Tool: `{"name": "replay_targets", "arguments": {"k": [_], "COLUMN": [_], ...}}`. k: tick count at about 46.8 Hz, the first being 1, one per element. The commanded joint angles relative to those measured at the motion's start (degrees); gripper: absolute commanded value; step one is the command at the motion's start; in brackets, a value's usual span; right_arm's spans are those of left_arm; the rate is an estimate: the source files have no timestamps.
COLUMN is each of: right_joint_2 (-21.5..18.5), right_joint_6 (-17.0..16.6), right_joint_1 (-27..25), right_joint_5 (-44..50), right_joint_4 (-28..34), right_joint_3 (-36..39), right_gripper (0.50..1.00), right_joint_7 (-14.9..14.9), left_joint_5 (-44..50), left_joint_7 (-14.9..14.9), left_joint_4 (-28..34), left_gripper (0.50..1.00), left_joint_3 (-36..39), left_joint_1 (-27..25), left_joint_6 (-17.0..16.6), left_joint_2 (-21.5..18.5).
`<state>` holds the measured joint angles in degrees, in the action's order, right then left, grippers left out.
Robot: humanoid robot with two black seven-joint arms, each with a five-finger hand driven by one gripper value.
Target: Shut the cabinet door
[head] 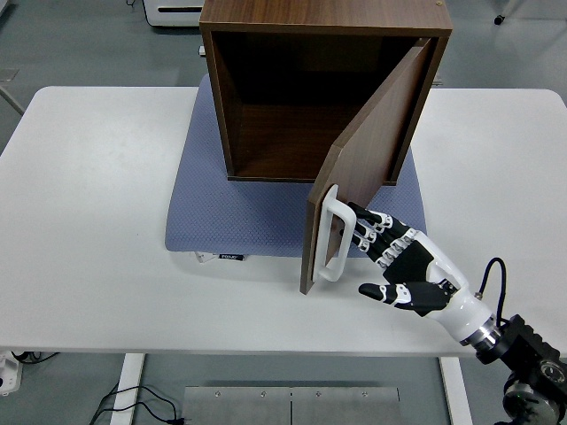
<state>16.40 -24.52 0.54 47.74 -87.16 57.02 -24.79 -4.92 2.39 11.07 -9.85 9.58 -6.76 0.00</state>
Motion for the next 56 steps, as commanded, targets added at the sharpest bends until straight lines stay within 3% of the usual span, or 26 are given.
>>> {"name": "replay_targets", "arguments": {"k": [1,26,56], "right_joint_2": [-0.75,-6.38,-8.31], "right_joint_6": [-0.01,0.61,6.58], "right_joint_1": [1.57,11.94,23.19], "right_joint_5": [-0.01,-0.45,-5.9], "right_joint_4": [1.2,9.82,16.85], "right_joint_3": [-0.77,-5.6,-6.75], "right_gripper": [1.0,1.0,1.0], "right_joint_7": [0.01,0.1,0.8], "left_joint_5": [0.0,0.0,0.0], "left_joint_7": [-0.02,-0.02,-0.02], "left_joint_4": [0.0,0.0,0.0], "left_gripper": [1.0,1.0,1.0], "left_joint_3": [0.0,0.0,0.0], "left_joint_1": [0.08,0.0,0.0], "left_joint_6": [0.08,-0.01,-0.01], "left_joint_2": [0.0,0.0,0.0]}}
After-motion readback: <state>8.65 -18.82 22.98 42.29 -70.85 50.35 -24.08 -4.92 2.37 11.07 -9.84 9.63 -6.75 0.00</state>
